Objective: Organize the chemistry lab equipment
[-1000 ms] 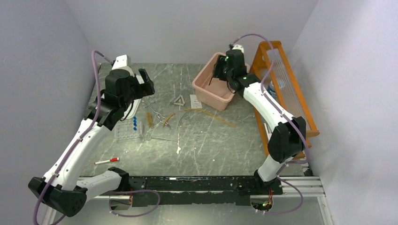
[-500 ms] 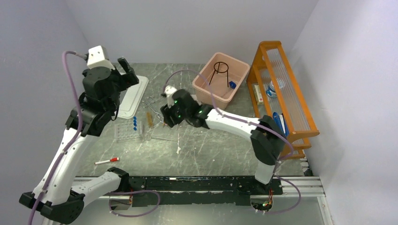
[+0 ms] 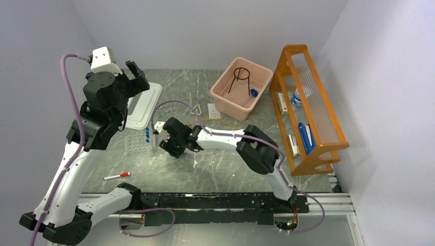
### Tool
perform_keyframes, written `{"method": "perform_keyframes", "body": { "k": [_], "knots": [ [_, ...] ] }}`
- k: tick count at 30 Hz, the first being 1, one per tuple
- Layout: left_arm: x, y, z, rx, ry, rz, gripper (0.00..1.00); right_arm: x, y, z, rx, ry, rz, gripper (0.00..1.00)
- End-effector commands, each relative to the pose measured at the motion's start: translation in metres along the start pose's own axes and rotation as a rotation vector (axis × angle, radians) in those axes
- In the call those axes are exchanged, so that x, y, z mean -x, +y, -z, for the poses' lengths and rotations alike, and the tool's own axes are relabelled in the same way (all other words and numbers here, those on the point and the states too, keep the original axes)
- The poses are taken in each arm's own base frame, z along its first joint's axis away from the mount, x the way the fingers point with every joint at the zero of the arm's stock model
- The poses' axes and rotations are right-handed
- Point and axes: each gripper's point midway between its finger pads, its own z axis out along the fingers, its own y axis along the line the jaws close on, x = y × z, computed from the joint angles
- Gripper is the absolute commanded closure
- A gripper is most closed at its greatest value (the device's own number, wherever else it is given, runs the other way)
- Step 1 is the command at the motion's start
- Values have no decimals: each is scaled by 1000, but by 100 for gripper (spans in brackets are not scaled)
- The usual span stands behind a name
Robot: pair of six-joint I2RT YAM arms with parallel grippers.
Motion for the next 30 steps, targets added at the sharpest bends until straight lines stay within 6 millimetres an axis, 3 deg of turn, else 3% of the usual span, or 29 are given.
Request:
{"method": "perform_keyframes", "body": {
  "k": [1, 15, 19, 24, 30],
  "knots": [
    [-1, -26, 2, -117, 50, 36, 4, 2, -5, -6, -24, 12, 31, 54],
    [8, -47, 4, -211, 70, 29, 3, -22, -12, -32, -52, 90, 124, 61],
    [8, -46, 3, -208, 66, 30, 4, -16, -13, -35, -55, 70, 147, 68],
    [8, -49, 3, -221, 67, 26, 4, 2, -9, -37, -28, 47, 144, 87],
    [7, -44, 4, -205, 60, 22, 4, 16, -6, -13, -28, -8, 139, 94]
  ]
}}
